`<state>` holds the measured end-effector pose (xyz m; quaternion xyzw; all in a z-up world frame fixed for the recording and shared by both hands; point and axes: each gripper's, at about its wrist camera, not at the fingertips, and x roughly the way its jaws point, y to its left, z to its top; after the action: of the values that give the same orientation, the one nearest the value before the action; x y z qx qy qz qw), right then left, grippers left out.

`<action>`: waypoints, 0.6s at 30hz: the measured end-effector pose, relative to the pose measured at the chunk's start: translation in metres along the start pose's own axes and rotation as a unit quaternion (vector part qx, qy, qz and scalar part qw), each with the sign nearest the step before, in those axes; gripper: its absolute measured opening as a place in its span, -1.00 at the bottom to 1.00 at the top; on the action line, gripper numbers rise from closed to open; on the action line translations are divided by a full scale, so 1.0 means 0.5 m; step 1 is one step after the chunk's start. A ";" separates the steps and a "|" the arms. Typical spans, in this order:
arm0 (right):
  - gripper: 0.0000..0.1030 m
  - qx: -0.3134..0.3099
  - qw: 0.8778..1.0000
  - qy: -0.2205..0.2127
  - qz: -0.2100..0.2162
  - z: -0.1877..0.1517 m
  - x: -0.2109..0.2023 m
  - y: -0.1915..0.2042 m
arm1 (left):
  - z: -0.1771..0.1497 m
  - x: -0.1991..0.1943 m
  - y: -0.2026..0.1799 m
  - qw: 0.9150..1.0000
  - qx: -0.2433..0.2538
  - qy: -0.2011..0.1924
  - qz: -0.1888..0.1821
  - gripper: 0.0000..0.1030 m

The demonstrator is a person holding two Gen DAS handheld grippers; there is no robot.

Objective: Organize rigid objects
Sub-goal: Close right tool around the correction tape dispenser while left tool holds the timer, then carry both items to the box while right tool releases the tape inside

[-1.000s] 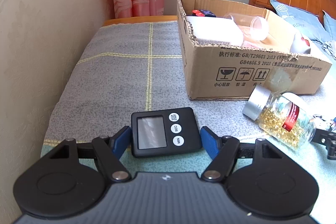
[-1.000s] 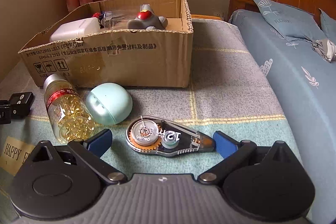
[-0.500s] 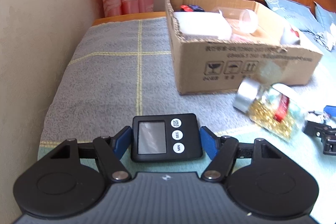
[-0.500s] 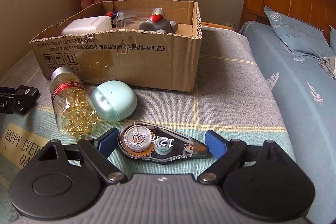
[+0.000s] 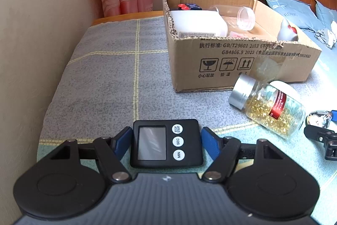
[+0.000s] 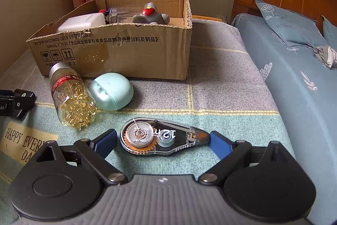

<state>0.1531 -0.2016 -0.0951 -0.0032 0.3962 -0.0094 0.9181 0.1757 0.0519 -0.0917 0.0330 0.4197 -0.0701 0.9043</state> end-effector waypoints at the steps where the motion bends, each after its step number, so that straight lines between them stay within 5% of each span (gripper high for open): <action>1: 0.85 0.000 1.000 -0.002 -0.002 0.001 0.001 -0.001 | 0.001 0.000 0.000 1.000 0.000 0.000 -0.002 0.35; 18: 0.80 -0.078 0.995 -0.008 0.067 0.048 -0.052 -0.025 | 0.046 -0.081 -0.013 0.999 0.040 0.001 -0.030 0.33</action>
<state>0.1524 -0.2135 -0.0597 -0.0483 0.3874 0.0829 0.9169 0.1660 0.0467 -0.0458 0.0563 0.4181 -0.1138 0.8995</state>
